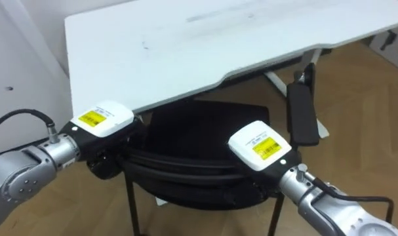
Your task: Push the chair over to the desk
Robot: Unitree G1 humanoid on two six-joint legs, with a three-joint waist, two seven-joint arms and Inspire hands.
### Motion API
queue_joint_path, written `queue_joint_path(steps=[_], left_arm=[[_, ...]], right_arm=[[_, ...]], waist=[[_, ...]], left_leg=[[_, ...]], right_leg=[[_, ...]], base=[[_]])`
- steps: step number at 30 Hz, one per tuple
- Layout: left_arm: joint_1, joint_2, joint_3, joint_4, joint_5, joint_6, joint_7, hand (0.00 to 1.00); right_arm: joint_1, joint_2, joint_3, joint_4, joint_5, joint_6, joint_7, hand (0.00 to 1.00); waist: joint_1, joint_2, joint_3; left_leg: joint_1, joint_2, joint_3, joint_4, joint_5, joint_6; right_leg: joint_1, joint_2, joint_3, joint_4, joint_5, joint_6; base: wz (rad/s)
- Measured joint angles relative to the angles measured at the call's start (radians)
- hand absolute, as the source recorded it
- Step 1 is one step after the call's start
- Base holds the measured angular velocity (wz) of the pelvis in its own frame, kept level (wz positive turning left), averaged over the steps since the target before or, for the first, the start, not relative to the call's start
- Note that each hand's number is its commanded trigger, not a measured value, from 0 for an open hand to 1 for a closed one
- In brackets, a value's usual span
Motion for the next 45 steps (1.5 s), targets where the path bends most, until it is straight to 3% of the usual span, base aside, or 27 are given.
queue_joint_path(steps=[2,5,6,8,10,12,15,17,18,20,21,22,23,24,25,30,35,38,40,44,45], left_arm=[[0.0,0.006,0.0,-0.003,-0.003,0.0,0.0,1.0],[0.001,0.013,0.002,-0.004,-0.009,-0.006,-0.007,1.0],[0.003,0.023,0.002,-0.004,-0.023,-0.012,-0.01,1.0],[0.012,0.022,0.002,-0.004,-0.025,-0.01,-0.011,1.0],[0.019,0.019,0.002,-0.004,-0.021,-0.001,-0.021,1.0],[0.021,0.018,0.002,-0.004,-0.018,-0.001,-0.023,1.0],[0.027,0.016,0.001,-0.003,-0.018,-0.002,-0.023,1.0],[0.032,0.011,0.001,-0.003,-0.016,0.001,-0.02,1.0],[0.034,0.005,0.001,-0.001,-0.01,0.001,-0.02,1.0],[0.034,-0.013,0.001,-0.001,-0.001,0.002,-0.016,1.0],[0.034,-0.017,0.001,-0.001,-0.003,-0.001,-0.012,1.0],[0.044,-0.018,0.001,-0.001,-0.011,-0.005,-0.012,1.0],[0.057,-0.018,0.003,-0.002,-0.019,-0.007,-0.012,1.0],[0.078,-0.017,0.009,-0.007,-0.029,-0.012,-0.012,1.0],[0.081,-0.017,0.011,-0.015,-0.03,-0.017,-0.012,1.0],[0.081,-0.021,0.026,-0.016,-0.03,-0.03,-0.023,1.0],[0.081,-0.025,0.032,-0.018,-0.031,-0.036,-0.025,1.0],[0.083,-0.029,0.032,-0.017,-0.031,-0.04,-0.026,1.0],[0.083,-0.029,0.036,-0.017,-0.031,-0.045,-0.028,1.0],[0.083,-0.025,0.043,-0.017,-0.031,-0.058,-0.028,1.0],[0.083,-0.025,0.043,-0.017,-0.033,-0.059,-0.028,1.0]], right_arm=[[0.0,-0.002,0.002,-0.016,0.003,0.007,0.022,1.0],[0.0,0.002,0.002,-0.026,0.003,0.009,0.049,1.0],[0.0,0.005,0.003,-0.026,0.003,0.009,0.053,1.0],[0.0,0.006,0.004,-0.026,0.003,0.007,0.059,1.0],[0.004,0.018,0.008,-0.019,0.003,0.004,0.062,1.0],[0.011,0.018,0.009,-0.019,0.006,0.0,0.062,1.0],[0.016,0.017,0.014,-0.019,0.009,0.005,0.062,1.0],[0.015,0.015,0.017,-0.018,0.009,0.009,0.063,1.0],[0.015,0.012,0.017,-0.018,0.009,0.008,0.063,1.0],[0.014,-0.011,0.016,-0.02,0.033,0.005,0.06,1.0],[0.014,-0.023,0.016,-0.021,0.034,0.007,0.052,1.0],[0.014,-0.034,0.017,-0.021,0.034,0.006,0.051,1.0],[0.016,-0.038,0.021,-0.02,0.033,0.007,0.057,1.0],[0.017,-0.047,0.029,-0.02,0.032,0.003,0.065,1.0],[0.017,-0.053,0.029,-0.023,0.032,-0.004,0.064,1.0],[0.017,-0.052,0.027,-0.03,0.025,0.003,0.062,1.0],[0.019,-0.06,0.016,-0.055,0.017,0.008,0.086,1.0],[0.024,-0.059,0.014,-0.055,0.017,0.009,0.084,1.0],[0.026,-0.059,0.012,-0.055,0.014,0.008,0.084,1.0],[0.028,-0.055,0.012,-0.056,0.014,0.009,0.083,1.0],[0.028,-0.055,0.012,-0.056,0.014,0.01,0.082,1.0]], waist=[[0.007,0.0,-0.0001],[0.028,0.003,-0.0015],[0.028,-0.001,-0.0013],[0.017,0.0,-0.0019],[0.015,-0.006,-0.0037],[0.009,-0.011,-0.0036],[0.006,-0.024,-0.0059],[0.006,-0.033,-0.0052],[0.002,-0.046,0.0009],[-0.006,-0.046,-0.0008],[0.0,-0.047,-0.0019],[0.019,-0.048,-0.0034],[0.03,-0.055,-0.0117],[0.034,-0.061,-0.0252],[0.035,-0.061,-0.0241],[0.036,-0.074,-0.0094],[0.047,-0.075,-0.0088],[0.054,-0.081,-0.0045],[0.07,-0.072,-0.0086],[0.08,-0.069,-0.0085],[0.081,-0.061,-0.0083]], left_leg=[[0.01,0.002,-0.015,-0.008,-0.002,-0.004],[0.033,0.028,-0.007,0.0,-0.016,-0.025],[0.035,0.04,-0.001,0.013,-0.019,-0.03],[0.018,0.056,0.017,0.076,-0.019,-0.03],[-0.013,0.088,0.055,0.184,-0.017,-0.034],[-0.028,0.109,0.062,0.244,-0.011,-0.043],[-0.029,0.123,0.059,0.265,0.01,-0.071],[-0.033,0.123,0.062,0.275,0.037,-0.068],[-0.051,0.113,0.062,0.277,0.047,-0.064],[-0.107,0.067,0.073,0.212,0.037,-0.049],[-0.137,0.033,0.095,0.131,0.05,-0.042],[-0.152,-0.003,0.106,0.063,0.134,0.001],[-0.147,-0.01,0.108,0.042,0.153,0.002],[-0.128,-0.021,0.102,0.005,0.164,0.002],[-0.113,-0.035,0.1,-0.016,0.178,0.003],[-0.096,-0.041,0.107,-0.045,0.188,0.002],[-0.092,-0.058,0.111,-0.066,0.197,0.005],[-0.078,-0.066,0.11,-0.07,0.197,0.006],[-0.079,-0.06,0.117,-0.071,0.195,0.009],[-0.077,-0.05,0.13,-0.078,0.195,0.009],[-0.08,-0.039,0.132,-0.079,0.195,0.01]], right_leg=[[0.009,0.014,0.023,0.0,-0.016,0.0],[0.027,0.045,0.034,-0.001,-0.038,-0.015],[0.034,0.05,0.029,0.004,-0.052,-0.023],[0.055,0.052,0.006,0.014,-0.072,-0.034],[0.081,0.059,-0.021,0.046,-0.114,-0.05],[0.104,0.058,-0.049,0.065,-0.141,-0.063],[0.132,0.062,-0.081,0.073,-0.167,-0.085],[0.149,0.061,-0.087,0.063,-0.174,-0.095],[0.162,0.06,-0.086,0.048,-0.174,-0.098],[0.159,0.052,-0.091,0.037,-0.175,-0.101],[0.156,0.043,-0.092,0.035,-0.175,-0.102],[0.158,0.04,-0.078,0.032,-0.175,-0.102],[0.159,0.037,-0.062,0.027,-0.176,-0.1],[0.166,0.036,-0.052,0.008,-0.171,-0.093],[0.17,0.035,-0.047,-0.006,-0.167,-0.089],[0.169,0.031,-0.047,-0.018,-0.164,-0.09],[0.145,0.011,-0.032,0.011,-0.174,-0.084],[0.145,0.004,-0.017,0.024,-0.178,-0.08],[0.137,0.008,0.0,0.019,-0.174,-0.078],[0.134,0.013,0.007,0.004,-0.158,-0.078],[0.136,0.024,0.011,-0.015,-0.145,-0.077]], base=[[0.15],[-0.09],[0.18],[0.29],[0.28],[0.39],[0.31],[0.26],[0.4],[0.26],[-0.29],[-0.51],[-0.44],[-0.19],[0.0],[-0.02],[-0.08],[-0.11],[-0.23],[-0.14],[-0.19]])
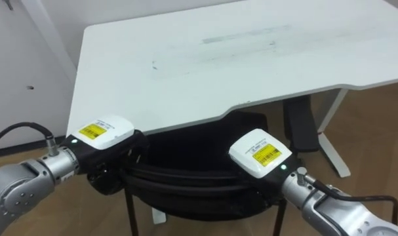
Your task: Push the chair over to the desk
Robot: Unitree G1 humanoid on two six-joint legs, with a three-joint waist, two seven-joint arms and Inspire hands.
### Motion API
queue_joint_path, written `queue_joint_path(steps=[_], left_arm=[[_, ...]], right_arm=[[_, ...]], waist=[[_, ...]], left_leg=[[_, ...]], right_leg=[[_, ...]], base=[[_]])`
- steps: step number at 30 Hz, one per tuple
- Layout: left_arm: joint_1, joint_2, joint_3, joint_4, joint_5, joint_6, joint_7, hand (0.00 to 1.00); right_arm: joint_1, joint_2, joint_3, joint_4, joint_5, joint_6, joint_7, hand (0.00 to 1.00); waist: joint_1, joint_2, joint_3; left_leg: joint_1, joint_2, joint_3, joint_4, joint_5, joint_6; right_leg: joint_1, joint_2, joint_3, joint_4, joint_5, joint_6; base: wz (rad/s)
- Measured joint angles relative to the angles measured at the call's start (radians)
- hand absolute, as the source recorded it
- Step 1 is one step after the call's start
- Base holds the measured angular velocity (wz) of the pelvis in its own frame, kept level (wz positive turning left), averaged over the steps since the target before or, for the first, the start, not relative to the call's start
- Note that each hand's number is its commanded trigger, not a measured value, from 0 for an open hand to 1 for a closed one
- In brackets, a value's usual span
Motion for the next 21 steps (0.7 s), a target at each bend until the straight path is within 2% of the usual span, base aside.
queue_joint_path(steps=[3,6,11,12,13,14,15,16,17,21], left_arm=[[0.0,0.001,0.004,0.0,0.001,-0.003,0.001,1.0],[0.0,0.0,0.012,0.0,0.002,-0.008,0.001,1.0],[0.0,0.001,0.013,0.0,0.006,-0.001,0.001,1.0],[0.0,0.001,0.014,-0.001,0.006,0.001,0.001,0.9],[0.0,0.001,0.014,-0.001,0.006,0.004,0.001,0.7],[0.0,0.001,0.014,-0.001,0.006,0.005,0.001,0.55],[0.002,0.003,0.014,-0.001,0.007,0.007,0.001,0.08],[0.002,0.004,0.014,-0.001,0.007,0.008,0.001,0.0],[0.002,0.004,0.014,-0.001,0.007,0.008,0.001,0.0],[0.002,-0.002,0.014,-0.002,-0.006,0.018,0.001,0.0]], right_arm=[[-0.001,0.0,0.0,0.0,0.0,0.0,-0.007,1.0],[-0.002,0.002,0.0,0.0,0.0,0.002,-0.012,1.0],[-0.002,0.013,0.004,0.001,-0.002,0.013,-0.01,1.0],[-0.002,0.014,0.004,0.001,-0.003,0.014,-0.011,1.0],[-0.002,0.017,0.004,0.001,-0.007,0.016,-0.011,1.0],[-0.002,0.02,0.004,0.001,-0.011,0.017,-0.012,1.0],[-0.001,0.028,0.005,0.001,-0.018,0.021,-0.01,0.64],[-0.001,0.03,0.005,0.001,-0.018,0.023,-0.009,0.36],[-0.001,0.03,0.005,0.001,-0.018,0.023,-0.009,0.0],[-0.001,0.041,0.004,-0.006,-0.016,0.044,0.005,0.0]], waist=[[0.024,0.018,-0.0027],[0.034,0.02,-0.0019],[0.036,0.015,0.0009],[0.037,0.014,0.0013],[0.036,0.014,0.0013],[0.034,0.014,0.0016],[0.03,0.012,0.001],[0.028,0.011,0.0013],[0.027,0.011,0.0013],[0.024,0.008,0.0002]], left_leg=[[-0.01,0.024,0.007,-0.005,0.0,-0.001],[-0.016,0.025,0.006,-0.012,0.004,-0.005],[0.006,0.022,0.006,-0.061,0.03,-0.008],[0.009,0.022,0.006,-0.073,0.037,-0.009],[0.012,0.022,0.007,-0.083,0.045,-0.009],[0.014,0.022,0.007,-0.086,0.047,-0.01],[0.021,0.023,0.006,-0.094,0.05,-0.011],[0.021,0.023,0.006,-0.095,0.051,-0.011],[0.021,0.023,0.006,-0.096,0.052,-0.011],[0.021,0.024,0.003,-0.099,0.058,-0.012]], right_leg=[[0.0,0.03,0.019,-0.054,0.038,-0.006],[-0.004,0.04,0.025,-0.07,0.052,-0.01],[0.009,0.046,0.033,-0.102,0.065,-0.011],[0.012,0.048,0.032,-0.114,0.072,-0.012],[0.017,0.05,0.03,-0.127,0.079,-0.012],[0.019,0.051,0.03,-0.132,0.081,-0.013],[0.028,0.054,0.03,-0.144,0.085,-0.013],[0.029,0.055,0.03,-0.147,0.085,-0.013],[0.029,0.055,0.03,-0.148,0.086,-0.013],[0.034,0.057,0.024,-0.16,0.093,-0.014]], base=[[-0.24],[-0.08],[-0.01],[0.03],[0.0],[0.0],[0.0],[0.0],[0.03],[0.01]])
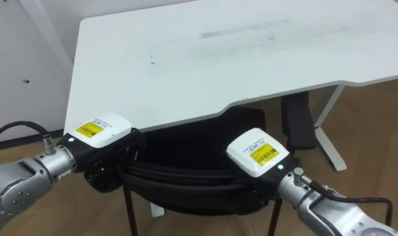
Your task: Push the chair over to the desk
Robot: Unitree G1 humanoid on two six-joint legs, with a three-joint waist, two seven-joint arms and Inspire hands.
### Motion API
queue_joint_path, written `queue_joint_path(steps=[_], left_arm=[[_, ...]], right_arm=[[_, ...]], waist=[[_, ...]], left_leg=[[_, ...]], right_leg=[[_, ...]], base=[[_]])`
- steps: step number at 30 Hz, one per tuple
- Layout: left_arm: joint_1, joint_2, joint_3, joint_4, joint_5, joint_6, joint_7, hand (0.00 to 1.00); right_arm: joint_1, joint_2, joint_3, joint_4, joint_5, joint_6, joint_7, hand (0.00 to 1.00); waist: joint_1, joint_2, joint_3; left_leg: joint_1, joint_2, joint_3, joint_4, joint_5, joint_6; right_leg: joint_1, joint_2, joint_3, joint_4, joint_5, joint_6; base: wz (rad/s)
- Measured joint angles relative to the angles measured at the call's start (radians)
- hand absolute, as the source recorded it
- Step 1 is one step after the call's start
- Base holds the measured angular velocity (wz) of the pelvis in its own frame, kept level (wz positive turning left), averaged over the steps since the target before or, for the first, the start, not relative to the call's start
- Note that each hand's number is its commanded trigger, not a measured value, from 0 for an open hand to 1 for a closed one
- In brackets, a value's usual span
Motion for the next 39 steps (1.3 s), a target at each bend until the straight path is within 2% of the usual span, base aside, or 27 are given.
queue_joint_path(steps=[2,4,10,16,19,24,29,35,36,39], left_arm=[[0.0,-0.002,0.0,0.0,-0.015,0.004,0.0,0.0],[0.0,-0.017,0.0,-0.002,-0.022,0.012,0.0,0.0],[0.0,-0.036,0.006,-0.023,-0.043,0.016,0.001,0.0],[0.0,-0.045,0.016,-0.034,-0.042,0.037,-0.003,0.0],[0.0,-0.055,0.016,-0.034,-0.042,0.043,-0.004,0.0],[0.0,-0.065,0.016,-0.034,-0.043,0.043,-0.004,0.0],[0.0,-0.071,0.017,-0.036,-0.043,0.042,-0.004,0.0],[0.0,-0.068,0.019,-0.039,-0.044,0.032,0.0,0.0],[0.0,-0.069,0.02,-0.039,-0.044,0.029,0.0,0.0],[0.0,-0.069,0.03,-0.039,-0.042,0.002,0.0,0.0]], right_arm=[[0.0,0.01,-0.002,-0.001,0.007,0.02,0.011,0.0],[0.0,0.031,-0.008,-0.001,0.034,0.042,0.032,0.0],[-0.002,0.039,-0.023,-0.001,0.049,0.072,0.061,0.0],[-0.003,0.072,-0.051,-0.003,0.049,0.087,0.087,0.0],[-0.003,0.074,-0.058,-0.01,0.049,0.089,0.093,0.0],[-0.002,0.077,-0.062,-0.022,0.049,0.108,0.099,0.0],[-0.002,0.078,-0.071,-0.033,0.051,0.112,0.1,0.0],[-0.004,0.077,-0.074,-0.038,0.133,0.105,0.101,0.0],[-0.003,0.077,-0.081,-0.038,0.154,0.099,0.101,0.0],[-0.001,0.078,-0.125,-0.038,0.158,0.045,0.101,0.0]], waist=[[-0.001,-0.005,-0.0029],[-0.003,-0.006,-0.0039],[-0.004,-0.003,-0.0034],[-0.004,0.007,-0.0005],[-0.005,0.015,0.0023],[-0.006,0.018,0.0014],[-0.006,0.018,0.0013],[-0.005,0.018,0.0013],[-0.005,0.018,0.0011],[-0.007,0.021,0.0014]], left_leg=[[0.0,0.001,0.0,0.0,0.0,0.0],[0.001,0.003,0.001,0.001,0.0,0.0],[0.007,0.001,0.001,0.0,-0.002,0.005],[0.013,0.0,0.001,-0.011,-0.001,0.006],[0.013,0.0,0.001,-0.011,-0.001,0.006],[0.014,0.0,0.002,-0.015,-0.001,0.006],[0.014,-0.001,0.002,-0.016,-0.001,0.006],[0.014,-0.003,0.0,-0.018,-0.001,0.006],[0.013,-0.003,0.0,-0.018,-0.001,0.006],[0.011,-0.003,-0.001,-0.019,-0.001,0.006]], right_leg=[[0.0,0.0,-0.001,-0.002,0.002,-0.001],[0.009,0.002,-0.002,-0.019,0.013,0.001],[0.025,0.003,0.0,-0.038,0.025,0.007],[0.025,0.002,0.0,-0.036,0.026,0.007],[0.025,0.002,0.0,-0.036,0.028,0.007],[0.025,0.001,0.0,-0.035,0.028,0.007],[0.024,0.001,0.001,-0.037,0.028,0.007],[0.024,-0.001,0.0,-0.043,0.028,0.007],[0.025,-0.001,-0.001,-0.046,0.028,0.007],[0.03,0.001,-0.006,-0.058,0.032,0.008]], base=[[-0.02],[-0.05],[0.0],[0.0],[0.0],[0.0],[0.0],[0.0],[0.0],[0.03]])
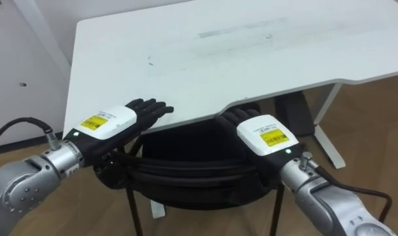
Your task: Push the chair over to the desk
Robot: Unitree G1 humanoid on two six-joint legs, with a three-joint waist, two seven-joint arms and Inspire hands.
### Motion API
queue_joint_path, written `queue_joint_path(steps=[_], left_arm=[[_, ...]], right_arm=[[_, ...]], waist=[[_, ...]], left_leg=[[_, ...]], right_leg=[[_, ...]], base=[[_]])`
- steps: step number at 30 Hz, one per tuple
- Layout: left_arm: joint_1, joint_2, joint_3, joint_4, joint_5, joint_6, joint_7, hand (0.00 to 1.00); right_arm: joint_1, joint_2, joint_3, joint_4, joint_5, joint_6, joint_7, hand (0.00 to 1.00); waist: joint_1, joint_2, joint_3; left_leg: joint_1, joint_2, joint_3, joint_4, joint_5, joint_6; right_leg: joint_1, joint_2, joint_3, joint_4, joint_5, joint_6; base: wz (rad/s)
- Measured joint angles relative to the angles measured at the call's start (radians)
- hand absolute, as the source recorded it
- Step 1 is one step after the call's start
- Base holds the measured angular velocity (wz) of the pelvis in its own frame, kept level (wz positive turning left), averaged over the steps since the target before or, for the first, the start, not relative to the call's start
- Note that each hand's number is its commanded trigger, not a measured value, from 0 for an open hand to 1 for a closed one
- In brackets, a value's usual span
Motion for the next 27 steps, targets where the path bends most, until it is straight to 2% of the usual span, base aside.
queue_joint_path(steps=[1,5,8,9,11,12,13,14,15,16,17,18,19,20,22,23,25,27], left_arm=[[0.0,0.0,0.006,0.0,0.0,-0.014,0.0,0.0],[0.008,0.0,0.044,0.0,0.001,-0.055,0.0,0.0],[0.008,0.0,0.09,0.0,0.0,-0.104,0.0,0.0],[0.008,0.003,0.126,-0.003,-0.006,-0.128,0.0,0.0],[0.025,0.018,0.216,-0.031,-0.018,-0.158,0.001,0.0],[0.046,0.023,0.291,-0.057,-0.021,-0.169,0.027,0.0],[0.046,-0.001,0.398,-0.081,-0.02,-0.166,0.085,0.0],[0.043,-0.014,0.456,-0.093,-0.02,-0.163,0.121,0.0],[0.039,-0.017,0.571,-0.114,-0.022,-0.158,0.193,0.0],[0.039,-0.016,0.677,-0.134,-0.023,-0.155,0.26,0.0],[0.039,-0.016,0.723,-0.142,-0.025,-0.154,0.294,0.0],[0.035,-0.017,0.788,-0.144,-0.041,-0.146,0.365,0.0],[0.033,-0.018,0.826,-0.144,-0.045,-0.136,0.427,0.0],[0.036,-0.018,0.844,-0.144,-0.045,-0.134,0.457,0.0],[0.072,-0.019,0.918,-0.144,-0.046,-0.129,0.577,0.0],[0.083,-0.019,0.94,-0.143,-0.046,-0.127,0.605,0.0],[0.122,-0.019,1.029,-0.123,-0.079,-0.103,0.712,0.0],[0.14,-0.032,1.094,-0.108,-0.104,-0.071,0.79,0.0]], right_arm=[[0.0,0.001,-0.023,0.0,0.0,-0.023,-0.005,0.0],[0.004,0.0,-0.078,0.0,-0.005,-0.073,-0.023,0.0],[0.004,-0.015,-0.122,0.0,-0.011,-0.111,-0.025,0.0],[0.011,-0.024,-0.153,0.0,-0.02,-0.128,-0.025,0.0],[0.023,-0.043,-0.203,-0.005,-0.043,-0.157,-0.026,0.0],[0.036,-0.053,-0.229,-0.01,-0.052,-0.186,-0.026,0.0],[0.037,-0.053,-0.258,-0.012,-0.086,-0.217,-0.028,0.0],[0.038,-0.053,-0.277,-0.015,-0.097,-0.236,-0.03,0.0],[0.05,-0.054,-0.328,-0.032,-0.099,-0.267,-0.045,0.0],[0.078,-0.059,-0.397,-0.055,-0.095,-0.294,-0.083,0.0],[0.086,-0.059,-0.438,-0.067,-0.087,-0.293,-0.121,0.0],[0.067,-0.058,-0.531,-0.07,-0.044,-0.278,-0.212,0.0],[0.035,-0.056,-0.625,-0.063,0.012,-0.236,-0.304,0.0],[0.014,-0.053,-0.672,-0.054,0.043,-0.219,-0.357,0.0],[-0.05,-0.046,-0.827,-0.014,0.147,-0.169,-0.549,0.0],[-0.051,-0.044,-0.861,-0.003,0.172,-0.167,-0.595,0.0],[-0.042,-0.033,-0.949,0.04,0.26,-0.155,-0.744,0.0],[-0.026,-0.017,-0.988,0.051,0.31,-0.141,-0.829,0.0]], waist=[[0.0,0.002,0.0011],[0.001,0.001,0.0009],[0.008,0.001,0.0008],[0.01,-0.001,0.0011],[0.005,-0.005,0.0023],[0.005,-0.01,0.0029],[0.002,-0.017,0.0034],[0.0,-0.02,0.0029],[-0.013,-0.027,0.0028],[-0.025,-0.031,-0.0009],[-0.032,-0.032,-0.0013],[-0.038,-0.031,-0.0021],[-0.038,-0.029,-0.0074],[-0.041,-0.03,-0.0107],[-0.046,-0.036,-0.0199],[-0.047,-0.038,-0.0223],[-0.046,-0.042,-0.027],[-0.044,-0.035,-0.0249]], left_leg=[[0.002,0.0,0.0,-0.001,0.0,0.0],[0.009,-0.002,0.003,-0.014,0.002,0.001],[0.016,-0.004,0.002,-0.021,0.004,0.001],[0.017,-0.005,0.0,-0.026,0.007,0.001],[0.022,-0.012,-0.01,-0.039,0.017,0.003],[0.03,-0.017,-0.018,-0.052,0.025,0.004],[0.034,-0.018,-0.019,-0.06,0.03,0.003],[0.035,-0.018,-0.019,-0.061,0.031,0.003],[0.039,-0.018,-0.02,-0.061,0.031,0.003],[0.041,-0.02,-0.019,-0.06,0.03,0.004],[0.042,-0.02,-0.019,-0.061,0.029,0.005],[0.047,-0.019,-0.019,-0.062,0.028,0.006],[0.051,-0.019,-0.018,-0.062,0.025,0.01],[0.053,-0.02,-0.019,-0.062,0.024,0.011],[0.057,-0.028,-0.013,-0.055,0.013,0.014],[0.057,-0.028,-0.013,-0.049,0.008,0.014],[0.065,-0.032,-0.014,-0.041,-0.006,0.016],[0.071,-0.035,-0.011,-0.043,-0.011,0.019]], right_leg=[[0.008,0.002,0.0,-0.013,0.005,0.0],[0.015,0.001,0.0,-0.021,0.007,0.002],[0.027,0.001,0.0,-0.028,0.012,0.002],[0.027,0.001,-0.001,-0.031,0.012,0.002],[0.027,-0.003,-0.011,-0.039,0.012,0.003],[0.031,-0.006,-0.017,-0.04,0.011,0.005],[0.031,-0.006,-0.018,-0.041,0.011,0.005],[0.032,-0.006,-0.018,-0.042,0.011,0.005],[0.039,-0.006,-0.019,-0.045,0.011,0.005],[0.044,-0.009,-0.024,-0.047,0.01,0.006],[0.045,-0.01,-0.023,-0.047,0.01,0.007],[0.046,-0.013,-0.02,-0.046,0.01,0.01],[0.051,-0.015,-0.018,-0.048,0.01,0.012],[0.055,-0.015,-0.018,-0.051,0.01,0.014],[0.073,-0.015,-0.02,-0.071,0.013,0.02],[0.08,-0.014,-0.022,-0.077,0.013,0.021],[0.095,-0.015,-0.021,-0.082,0.009,0.027],[0.097,-0.016,-0.021,-0.081,0.005,0.031]], base=[[0.0],[0.0],[0.0],[0.07],[0.16],[0.15],[0.09],[0.0],[0.04],[0.04],[-0.04],[-0.12],[-0.08],[0.0],[0.09],[0.1],[0.05],[-0.06]])
